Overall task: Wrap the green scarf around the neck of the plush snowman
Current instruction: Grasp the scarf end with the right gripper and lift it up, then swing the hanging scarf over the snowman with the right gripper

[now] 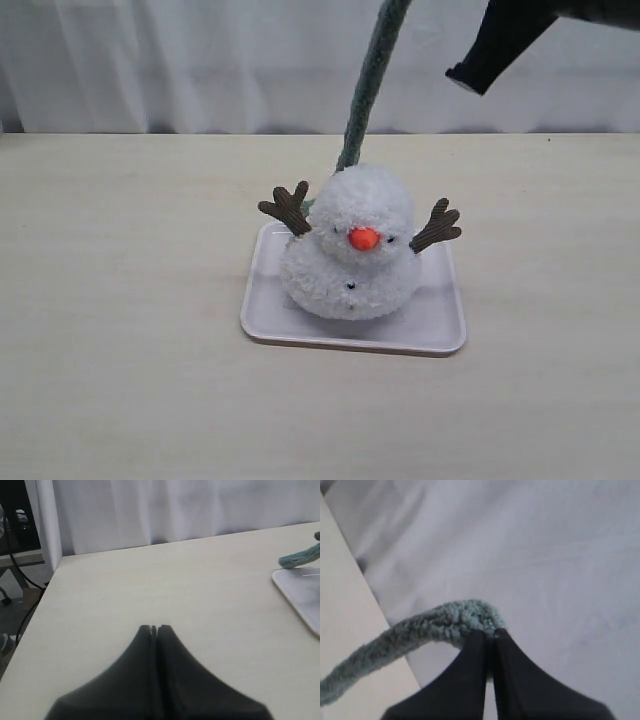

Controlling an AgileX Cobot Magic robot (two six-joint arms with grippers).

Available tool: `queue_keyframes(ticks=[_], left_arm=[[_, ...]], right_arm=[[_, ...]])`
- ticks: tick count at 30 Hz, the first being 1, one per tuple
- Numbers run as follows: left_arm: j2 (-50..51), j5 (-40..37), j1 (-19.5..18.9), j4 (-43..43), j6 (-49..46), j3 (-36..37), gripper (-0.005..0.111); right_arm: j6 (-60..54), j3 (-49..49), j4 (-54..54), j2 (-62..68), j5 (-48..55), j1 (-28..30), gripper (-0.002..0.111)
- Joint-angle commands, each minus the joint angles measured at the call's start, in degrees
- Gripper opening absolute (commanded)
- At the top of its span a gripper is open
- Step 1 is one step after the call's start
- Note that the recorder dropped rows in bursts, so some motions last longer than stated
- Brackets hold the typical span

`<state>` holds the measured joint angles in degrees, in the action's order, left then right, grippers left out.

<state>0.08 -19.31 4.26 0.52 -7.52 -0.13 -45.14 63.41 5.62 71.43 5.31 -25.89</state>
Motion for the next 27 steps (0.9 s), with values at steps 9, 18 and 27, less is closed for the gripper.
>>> queue_keyframes(ticks=[9,18,27], left_arm=[[-0.08,0.84,0.44,0.08,0.21,0.13,0.0],[-0.08,0.84,0.44,0.08,0.21,0.13,0.0],[-0.08,0.84,0.44,0.08,0.21,0.13,0.0]], right_arm=[[2.98,-0.1,-2.76,-13.11,-4.63,-10.16,0.004],[2.98,-0.1,-3.85,-21.34,-5.71,-22.18,0.004],[5.07,-0.21,-3.91,-18.78,5.6,-24.94,0.004]])
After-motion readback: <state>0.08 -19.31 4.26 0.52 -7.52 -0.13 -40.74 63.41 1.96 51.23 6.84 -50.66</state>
